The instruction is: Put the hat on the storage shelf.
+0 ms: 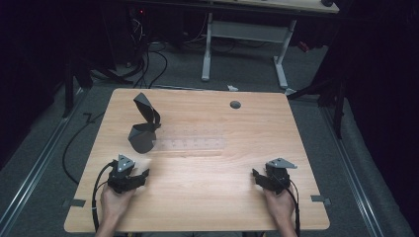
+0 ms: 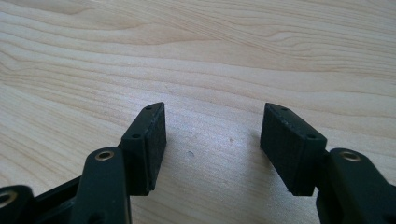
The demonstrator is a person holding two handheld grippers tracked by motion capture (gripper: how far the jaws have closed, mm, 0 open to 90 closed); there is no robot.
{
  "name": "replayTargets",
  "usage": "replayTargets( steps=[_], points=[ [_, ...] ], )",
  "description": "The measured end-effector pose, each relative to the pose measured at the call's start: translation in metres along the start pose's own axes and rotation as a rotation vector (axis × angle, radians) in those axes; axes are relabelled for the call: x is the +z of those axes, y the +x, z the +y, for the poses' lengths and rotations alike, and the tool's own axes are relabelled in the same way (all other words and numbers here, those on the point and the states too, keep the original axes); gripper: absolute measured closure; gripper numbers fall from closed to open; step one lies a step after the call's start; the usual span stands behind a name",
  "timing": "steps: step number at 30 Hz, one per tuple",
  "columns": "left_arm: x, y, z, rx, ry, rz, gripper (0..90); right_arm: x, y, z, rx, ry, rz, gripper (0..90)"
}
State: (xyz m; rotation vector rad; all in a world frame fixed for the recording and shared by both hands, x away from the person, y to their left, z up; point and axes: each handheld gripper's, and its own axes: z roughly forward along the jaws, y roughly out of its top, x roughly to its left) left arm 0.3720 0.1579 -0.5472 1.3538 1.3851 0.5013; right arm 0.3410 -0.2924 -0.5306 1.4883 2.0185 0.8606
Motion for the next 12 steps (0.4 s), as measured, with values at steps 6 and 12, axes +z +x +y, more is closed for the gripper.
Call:
replayTargets(
  steps=[6, 12],
  points=[
    [0.0, 0.0002, -0.0002, 0.002, 0.016, -0.015, 32.4, 0.0, 0.0, 0.0, 0.0, 0.0, 0.0, 41.0],
    [0.0001, 0.0002, -0.0001, -0.003, 0.015, -0.015, 31.8, 0.0, 0.0, 0.0, 0.0, 0.0, 0.0, 41.0]
  ],
)
